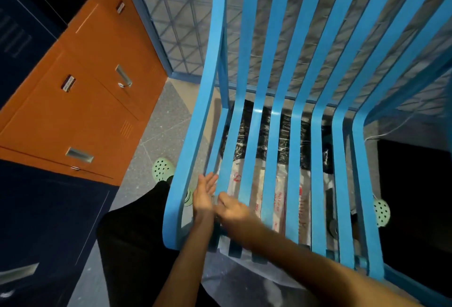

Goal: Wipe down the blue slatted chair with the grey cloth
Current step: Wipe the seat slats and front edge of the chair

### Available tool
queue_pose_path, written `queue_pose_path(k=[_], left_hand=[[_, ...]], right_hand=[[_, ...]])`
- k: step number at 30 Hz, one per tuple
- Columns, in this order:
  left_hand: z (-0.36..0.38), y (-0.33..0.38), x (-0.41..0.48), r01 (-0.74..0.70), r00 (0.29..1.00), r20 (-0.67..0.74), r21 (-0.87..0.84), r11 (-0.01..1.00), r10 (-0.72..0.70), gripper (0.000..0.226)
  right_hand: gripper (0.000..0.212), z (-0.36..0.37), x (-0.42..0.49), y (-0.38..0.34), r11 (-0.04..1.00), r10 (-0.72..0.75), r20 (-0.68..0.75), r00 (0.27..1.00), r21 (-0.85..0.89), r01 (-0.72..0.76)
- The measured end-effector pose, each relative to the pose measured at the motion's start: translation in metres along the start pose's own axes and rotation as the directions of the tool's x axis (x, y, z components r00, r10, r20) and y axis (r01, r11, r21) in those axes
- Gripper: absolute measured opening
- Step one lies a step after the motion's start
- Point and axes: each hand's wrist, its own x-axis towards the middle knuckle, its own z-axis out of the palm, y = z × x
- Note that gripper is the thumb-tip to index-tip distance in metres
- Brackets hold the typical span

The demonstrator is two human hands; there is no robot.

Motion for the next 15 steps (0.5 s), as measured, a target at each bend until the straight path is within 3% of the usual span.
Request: queue_pose_path(k=[3,6,11,13,15], left_hand=[[-0.002,0.008,0.006,0.061,0.998,0.025,-0.031,0.998,-0.060,0.057],[-0.004,0.008,0.010,0.071,0.996,0.052,-0.041,0.997,-0.069,0.061],[0.001,0.002,0.009,0.035,0.999,0.032,0.047,0.998,-0.036,0.060],[0.003,0.000,0.009,0.013,0.999,0.034,0.059,0.998,-0.015,0.059],[0.003,0.000,0.011,-0.001,1.000,0.030,0.048,0.999,0.000,0.058]], right_hand=[[0.027,0.013,-0.015,0.005,0.995,-0.092,0.048,0.995,0.040,0.090],[0.029,-0.006,0.006,0.028,0.988,-0.133,0.000,0.991,-0.077,0.132],[0.026,-0.056,0.075,0.080,0.988,0.002,-0.156,0.988,-0.152,-0.026],[0.016,-0.071,0.093,0.085,0.985,0.115,-0.144,0.983,-0.114,-0.132],[0.016,-0.075,0.094,0.078,0.986,0.137,-0.121,0.983,-0.079,-0.148]])
